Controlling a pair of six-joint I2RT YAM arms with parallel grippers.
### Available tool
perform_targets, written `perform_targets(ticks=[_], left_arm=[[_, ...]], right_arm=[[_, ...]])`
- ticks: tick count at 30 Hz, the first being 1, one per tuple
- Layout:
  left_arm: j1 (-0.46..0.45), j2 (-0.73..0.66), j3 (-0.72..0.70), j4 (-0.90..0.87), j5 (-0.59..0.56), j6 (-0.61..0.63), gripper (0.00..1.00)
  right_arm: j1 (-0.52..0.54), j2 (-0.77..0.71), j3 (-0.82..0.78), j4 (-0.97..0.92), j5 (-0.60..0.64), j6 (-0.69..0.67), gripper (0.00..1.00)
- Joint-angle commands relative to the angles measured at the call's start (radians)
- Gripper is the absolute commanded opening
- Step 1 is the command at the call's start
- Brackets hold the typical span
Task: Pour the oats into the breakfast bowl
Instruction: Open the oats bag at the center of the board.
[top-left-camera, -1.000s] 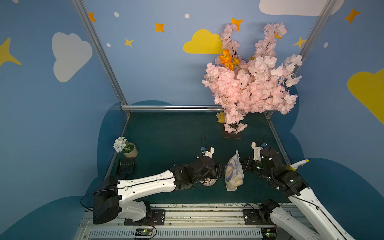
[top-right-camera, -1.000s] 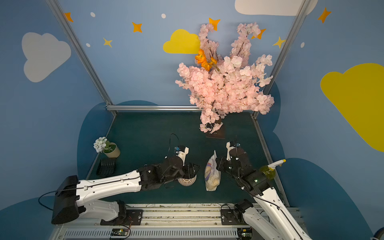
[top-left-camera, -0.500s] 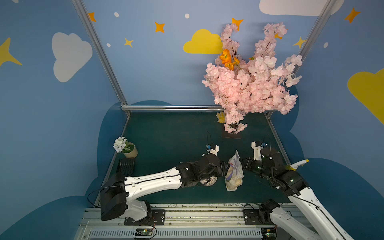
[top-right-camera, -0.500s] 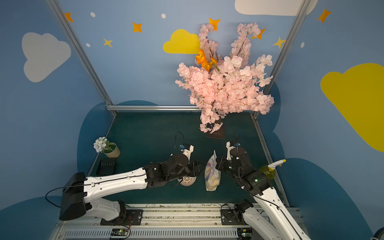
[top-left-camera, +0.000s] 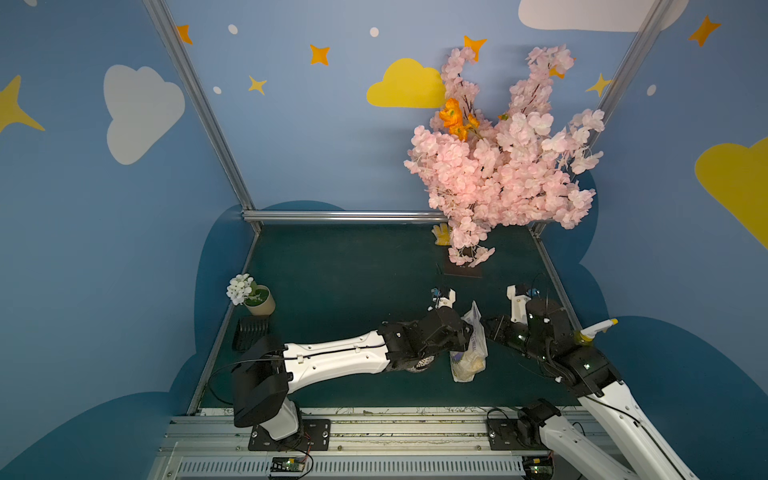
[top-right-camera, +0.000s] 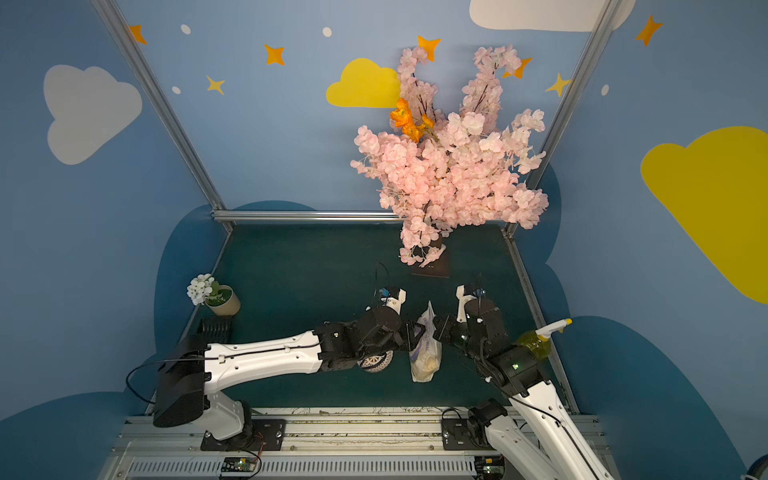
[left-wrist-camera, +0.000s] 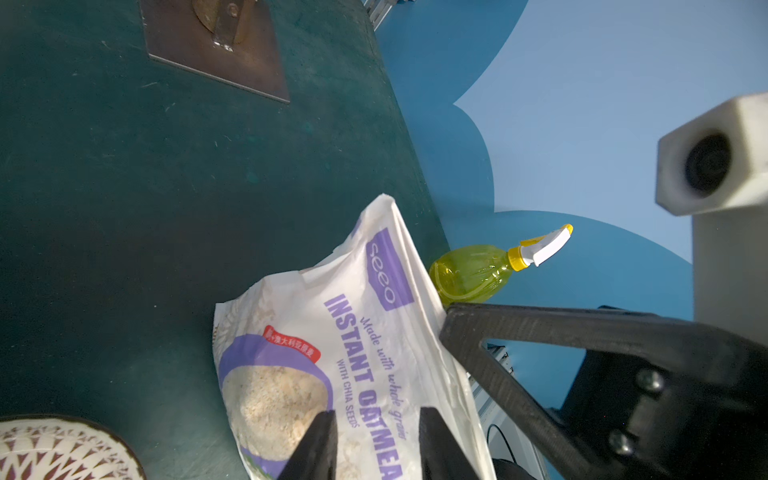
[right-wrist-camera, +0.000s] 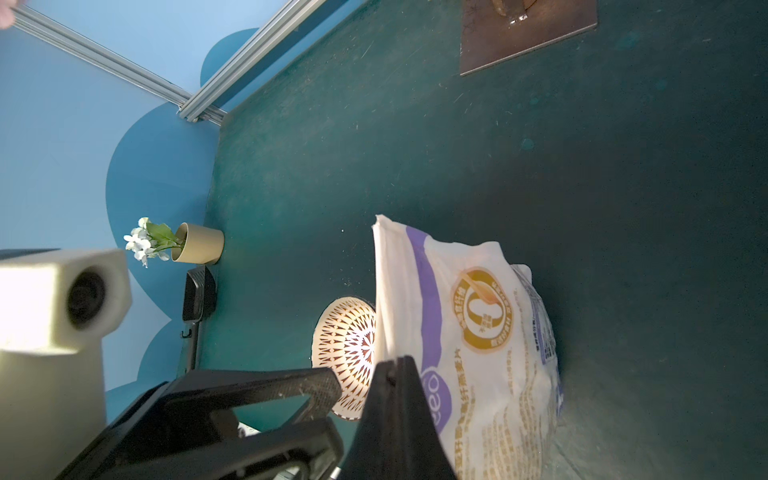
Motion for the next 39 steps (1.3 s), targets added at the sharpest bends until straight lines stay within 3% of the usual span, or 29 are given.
perform_targets(ticks=[1, 27, 35, 39], left_arm=[[-0.014, 0.012, 0.033, 0.048, -0.013, 0.000, 0.38], [-0.031, 0.070, 0.058, 0.012, -0.040, -0.037, 0.36], [-0.031, 0.113, 0.099, 0.012, 0.000, -0.032, 0.36], [-0.032, 0.133, 0.114, 0.008, 0.010, -0.035, 0.30]], right_arm=[[-0.006, -0.014, -0.009, 0.021, -0.014, 0.007, 0.00], [-0.012, -0.010, -0.007, 0.021, -0.016, 0.029, 0.00], [-0.012, -0.012, -0.011, 0.014, -0.016, 0.022, 0.00], [-0.014, -0.018, -0.015, 0.010, -0.011, 0.022, 0.00]])
